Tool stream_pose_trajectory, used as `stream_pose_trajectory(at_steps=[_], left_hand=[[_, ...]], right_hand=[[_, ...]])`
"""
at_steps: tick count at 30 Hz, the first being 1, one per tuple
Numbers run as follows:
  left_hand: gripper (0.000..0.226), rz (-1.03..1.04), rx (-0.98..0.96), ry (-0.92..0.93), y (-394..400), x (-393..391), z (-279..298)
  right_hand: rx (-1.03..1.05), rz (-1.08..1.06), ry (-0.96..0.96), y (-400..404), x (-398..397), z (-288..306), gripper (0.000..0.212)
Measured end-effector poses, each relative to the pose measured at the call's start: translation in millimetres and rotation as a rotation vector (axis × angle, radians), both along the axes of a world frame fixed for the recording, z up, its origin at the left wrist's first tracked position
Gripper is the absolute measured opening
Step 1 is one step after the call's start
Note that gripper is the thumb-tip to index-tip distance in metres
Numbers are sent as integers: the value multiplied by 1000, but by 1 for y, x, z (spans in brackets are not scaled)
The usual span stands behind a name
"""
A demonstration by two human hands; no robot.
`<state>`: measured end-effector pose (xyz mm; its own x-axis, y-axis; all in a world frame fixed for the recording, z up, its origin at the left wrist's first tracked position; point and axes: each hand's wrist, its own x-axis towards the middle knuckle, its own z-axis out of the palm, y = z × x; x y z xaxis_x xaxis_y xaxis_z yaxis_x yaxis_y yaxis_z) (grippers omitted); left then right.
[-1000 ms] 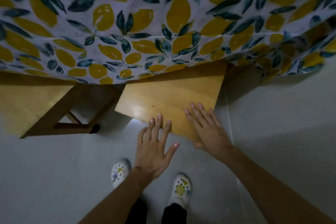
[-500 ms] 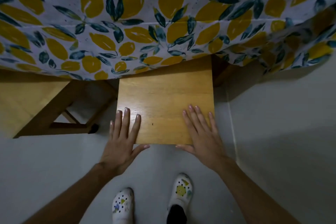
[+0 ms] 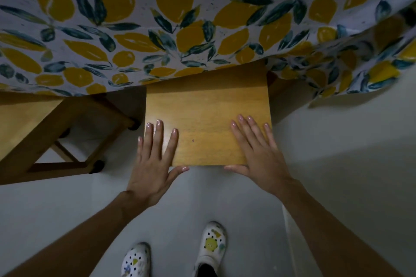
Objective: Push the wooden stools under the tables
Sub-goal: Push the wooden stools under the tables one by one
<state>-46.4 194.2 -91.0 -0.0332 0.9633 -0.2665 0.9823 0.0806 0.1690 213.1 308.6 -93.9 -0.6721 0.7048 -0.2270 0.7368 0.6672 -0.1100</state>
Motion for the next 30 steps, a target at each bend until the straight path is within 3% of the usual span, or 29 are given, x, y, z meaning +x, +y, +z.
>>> stream_pose_trajectory(at_steps=[11, 24, 30], left_hand=[[83, 43, 25, -2, 70, 40, -10], [78, 1, -83, -116, 73, 34, 3], [68, -117, -207, -321, 75, 4, 17]], right_hand=[[-32, 8, -54, 81, 36, 2, 103], [-43, -19, -81, 78, 31, 5, 105], [-154, -302, -147, 53, -10, 18, 118]])
